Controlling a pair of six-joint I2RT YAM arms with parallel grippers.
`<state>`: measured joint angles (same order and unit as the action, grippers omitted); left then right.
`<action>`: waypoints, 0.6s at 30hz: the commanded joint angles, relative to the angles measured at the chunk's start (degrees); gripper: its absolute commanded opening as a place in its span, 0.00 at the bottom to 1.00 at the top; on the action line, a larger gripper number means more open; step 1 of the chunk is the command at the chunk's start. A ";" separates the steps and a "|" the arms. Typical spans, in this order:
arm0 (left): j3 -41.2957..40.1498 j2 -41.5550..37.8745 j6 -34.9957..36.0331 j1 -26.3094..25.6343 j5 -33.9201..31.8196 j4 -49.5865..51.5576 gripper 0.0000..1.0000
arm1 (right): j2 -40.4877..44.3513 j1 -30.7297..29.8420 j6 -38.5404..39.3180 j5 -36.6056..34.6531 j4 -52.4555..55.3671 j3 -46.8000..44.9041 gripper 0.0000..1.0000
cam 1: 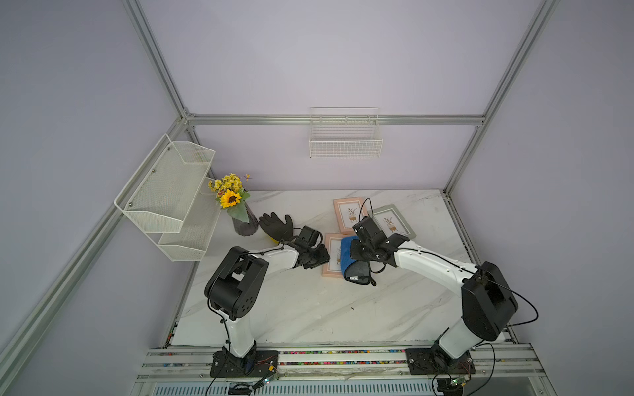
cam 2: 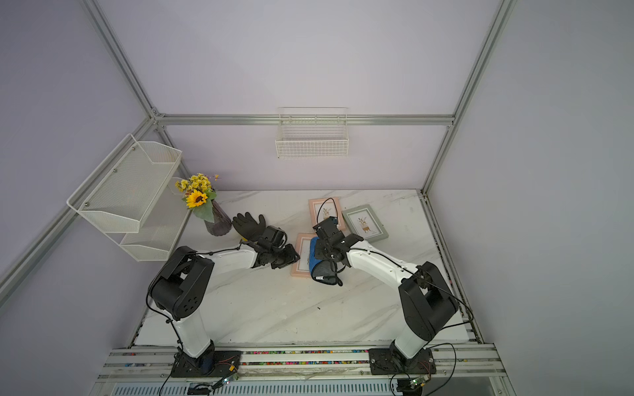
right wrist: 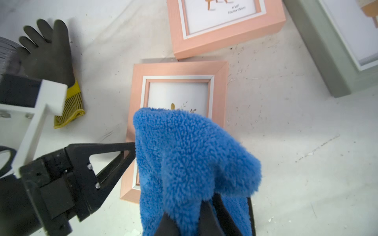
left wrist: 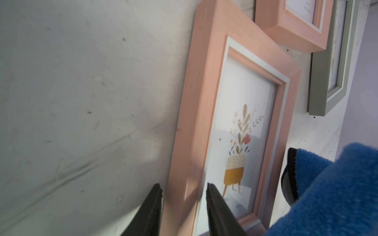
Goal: Wipe the picture frame with a cloth
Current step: Wipe the dirt from the picture frame, then adjust the cleaning item.
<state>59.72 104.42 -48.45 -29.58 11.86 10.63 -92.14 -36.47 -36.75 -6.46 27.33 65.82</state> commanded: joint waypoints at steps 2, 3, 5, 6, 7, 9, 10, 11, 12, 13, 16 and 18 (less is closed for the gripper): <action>2.73 -5.76 2.30 0.32 -1.07 4.47 0.42 | 4.62 1.36 2.86 5.16 -6.65 -4.32 0.05; 2.59 -6.96 3.03 0.32 -1.26 4.35 0.42 | 5.76 1.80 3.09 6.35 -8.13 -5.40 0.05; 1.81 -10.41 5.39 -0.07 -3.36 4.13 0.45 | 8.46 2.64 3.59 9.05 -11.69 -7.62 0.05; 1.09 -12.01 6.23 -0.21 -4.28 3.82 0.46 | 9.45 2.92 4.01 10.35 -13.18 -8.33 0.05; -0.33 -14.07 7.08 -0.20 -4.60 2.63 0.48 | 10.50 3.22 4.30 11.61 -14.71 -9.06 0.05; -3.64 -18.27 8.62 -0.22 -3.76 -1.20 0.51 | 12.07 3.68 4.74 14.13 -17.19 -10.11 0.05; -5.80 -20.43 9.39 -0.21 -2.18 -4.32 0.54 | 12.66 3.76 4.68 15.23 -18.68 -10.64 0.05; -8.21 -22.58 10.25 -0.21 0.33 -8.57 0.57 | 13.12 3.90 4.61 16.08 -19.87 -11.04 0.05; -10.00 -24.73 10.34 -0.21 2.39 -11.62 0.60 | 13.41 3.98 4.44 16.97 -20.90 -11.30 0.05; -11.78 -26.69 10.12 -0.29 4.22 -14.92 0.62 | 13.56 3.97 4.32 17.79 -21.83 -11.54 0.05; -15.17 -29.35 10.10 -0.47 9.09 -22.09 0.67 | 14.00 3.97 3.40 20.27 -25.11 -12.63 0.05; -15.81 -29.79 10.34 -0.80 11.63 -24.61 0.67 | 13.88 3.95 2.36 22.59 -27.77 -13.27 0.05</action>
<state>44.69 75.64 -40.07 -29.85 17.52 -4.12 -79.33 -32.77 -33.45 11.46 6.11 53.74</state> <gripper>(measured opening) 0.672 0.126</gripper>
